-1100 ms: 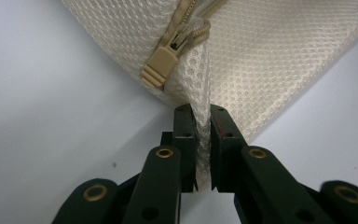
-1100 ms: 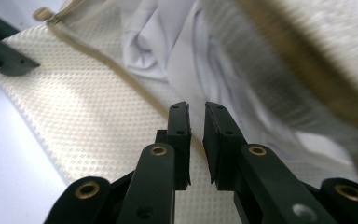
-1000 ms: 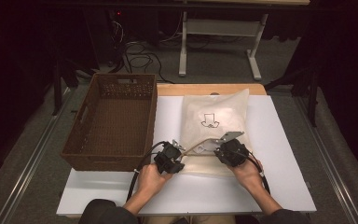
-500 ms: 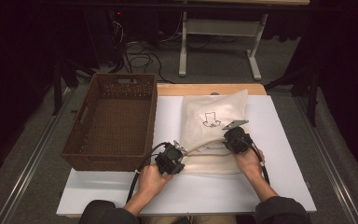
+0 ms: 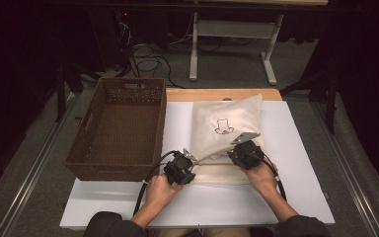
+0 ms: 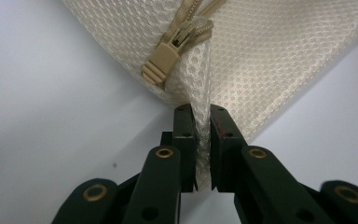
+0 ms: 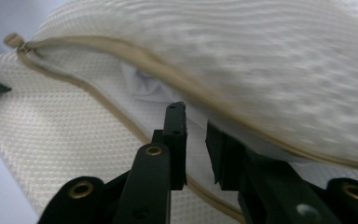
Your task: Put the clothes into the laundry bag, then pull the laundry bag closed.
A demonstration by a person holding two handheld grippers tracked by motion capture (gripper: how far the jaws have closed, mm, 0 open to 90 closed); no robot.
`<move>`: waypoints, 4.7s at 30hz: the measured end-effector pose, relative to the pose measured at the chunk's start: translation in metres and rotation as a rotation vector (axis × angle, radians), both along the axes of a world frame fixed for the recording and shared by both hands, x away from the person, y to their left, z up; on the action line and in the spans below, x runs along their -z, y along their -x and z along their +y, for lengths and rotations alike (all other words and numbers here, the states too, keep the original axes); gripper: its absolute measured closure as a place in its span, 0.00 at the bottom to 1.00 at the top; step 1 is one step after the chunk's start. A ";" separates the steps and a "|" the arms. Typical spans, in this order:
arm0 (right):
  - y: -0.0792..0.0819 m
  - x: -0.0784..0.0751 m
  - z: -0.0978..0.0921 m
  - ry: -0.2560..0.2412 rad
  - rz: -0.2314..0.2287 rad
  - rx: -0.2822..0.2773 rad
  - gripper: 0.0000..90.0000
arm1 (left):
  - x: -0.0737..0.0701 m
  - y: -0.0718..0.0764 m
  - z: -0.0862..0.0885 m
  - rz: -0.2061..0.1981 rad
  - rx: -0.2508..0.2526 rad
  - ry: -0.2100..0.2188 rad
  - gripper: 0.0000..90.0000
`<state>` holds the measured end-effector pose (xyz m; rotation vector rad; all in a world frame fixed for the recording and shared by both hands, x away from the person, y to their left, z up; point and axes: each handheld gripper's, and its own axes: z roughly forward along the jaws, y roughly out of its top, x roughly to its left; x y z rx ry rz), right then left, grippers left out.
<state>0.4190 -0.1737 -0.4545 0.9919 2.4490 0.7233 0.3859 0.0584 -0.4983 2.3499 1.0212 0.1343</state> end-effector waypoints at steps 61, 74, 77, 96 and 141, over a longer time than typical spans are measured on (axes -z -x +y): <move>0.039 0.033 -0.081 0.004 0.081 0.128 0.81 | -0.001 0.011 -0.006 -0.001 0.034 0.006 0.90; 0.041 0.037 -0.088 -0.052 0.078 0.144 0.81 | -0.013 0.008 0.005 0.006 -0.029 0.077 0.70; 0.041 0.037 -0.088 -0.056 0.079 0.140 0.81 | -0.013 0.006 0.004 -0.008 -0.036 0.072 0.67; 0.041 0.037 -0.087 -0.045 0.077 0.132 0.82 | -0.022 0.008 -0.007 -0.131 -0.016 0.077 0.83; 0.041 0.037 -0.088 -0.052 0.081 0.132 0.81 | -0.006 0.012 -0.030 -0.104 0.103 -0.016 0.73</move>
